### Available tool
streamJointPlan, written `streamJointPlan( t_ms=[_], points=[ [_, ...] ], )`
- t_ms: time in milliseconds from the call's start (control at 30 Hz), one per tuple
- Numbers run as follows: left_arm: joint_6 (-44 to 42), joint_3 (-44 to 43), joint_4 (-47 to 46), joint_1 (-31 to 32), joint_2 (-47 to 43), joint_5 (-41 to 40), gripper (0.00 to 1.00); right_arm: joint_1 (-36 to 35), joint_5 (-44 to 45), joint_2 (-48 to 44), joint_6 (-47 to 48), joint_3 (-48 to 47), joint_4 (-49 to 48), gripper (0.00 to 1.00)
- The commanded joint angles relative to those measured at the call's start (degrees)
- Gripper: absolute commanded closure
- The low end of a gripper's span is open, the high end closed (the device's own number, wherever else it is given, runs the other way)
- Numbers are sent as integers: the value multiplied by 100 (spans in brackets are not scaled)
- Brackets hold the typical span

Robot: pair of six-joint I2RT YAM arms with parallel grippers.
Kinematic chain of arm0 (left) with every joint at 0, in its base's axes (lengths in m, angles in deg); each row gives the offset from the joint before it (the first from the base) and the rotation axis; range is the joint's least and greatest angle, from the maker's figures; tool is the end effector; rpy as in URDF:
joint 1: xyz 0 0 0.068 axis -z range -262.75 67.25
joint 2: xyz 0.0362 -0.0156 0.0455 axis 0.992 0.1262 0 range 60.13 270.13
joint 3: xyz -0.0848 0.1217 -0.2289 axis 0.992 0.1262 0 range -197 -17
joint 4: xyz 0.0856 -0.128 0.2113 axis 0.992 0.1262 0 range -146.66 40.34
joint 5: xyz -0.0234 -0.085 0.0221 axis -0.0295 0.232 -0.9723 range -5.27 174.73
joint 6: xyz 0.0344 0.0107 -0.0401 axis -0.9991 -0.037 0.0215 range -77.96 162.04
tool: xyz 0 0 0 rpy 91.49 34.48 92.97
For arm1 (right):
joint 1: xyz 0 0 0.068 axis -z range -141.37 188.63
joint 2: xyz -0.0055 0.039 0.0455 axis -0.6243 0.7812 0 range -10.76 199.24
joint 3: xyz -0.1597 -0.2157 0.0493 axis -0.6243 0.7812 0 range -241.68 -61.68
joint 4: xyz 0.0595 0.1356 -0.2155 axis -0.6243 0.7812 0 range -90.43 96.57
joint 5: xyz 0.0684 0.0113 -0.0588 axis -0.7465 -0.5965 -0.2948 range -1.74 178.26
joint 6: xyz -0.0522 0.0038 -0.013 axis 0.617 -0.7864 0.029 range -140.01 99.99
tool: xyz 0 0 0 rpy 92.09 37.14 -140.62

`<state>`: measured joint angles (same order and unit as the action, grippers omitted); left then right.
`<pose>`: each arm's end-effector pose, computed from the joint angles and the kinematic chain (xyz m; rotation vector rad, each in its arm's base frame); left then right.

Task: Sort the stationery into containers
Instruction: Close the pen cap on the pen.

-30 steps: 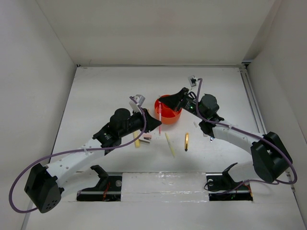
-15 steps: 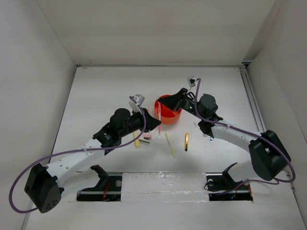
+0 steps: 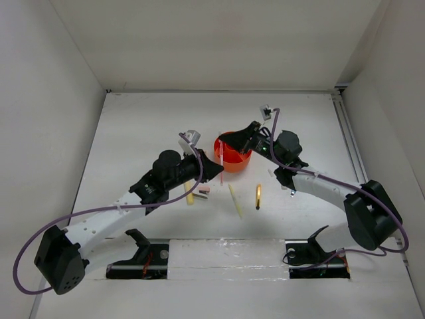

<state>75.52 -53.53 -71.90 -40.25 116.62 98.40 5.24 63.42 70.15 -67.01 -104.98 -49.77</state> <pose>0.1663 -0.1638 0.2975 0.3368 1.7639 -1.1803 0.2532 0.1848 0.2938 -0.2249 1.5338 1.4388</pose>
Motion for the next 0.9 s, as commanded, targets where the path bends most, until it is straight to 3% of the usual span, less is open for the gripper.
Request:
streamJointPlan(
  t_ms=[0, 867],
  points=[
    [53, -310, -638, -23, 54, -75, 100, -36, -65, -4, -19, 33, -313, 100],
    [54, -363, -515, -23, -103, -435, 100, -142, -65, 48, 147, 33, -199, 100]
  ],
)
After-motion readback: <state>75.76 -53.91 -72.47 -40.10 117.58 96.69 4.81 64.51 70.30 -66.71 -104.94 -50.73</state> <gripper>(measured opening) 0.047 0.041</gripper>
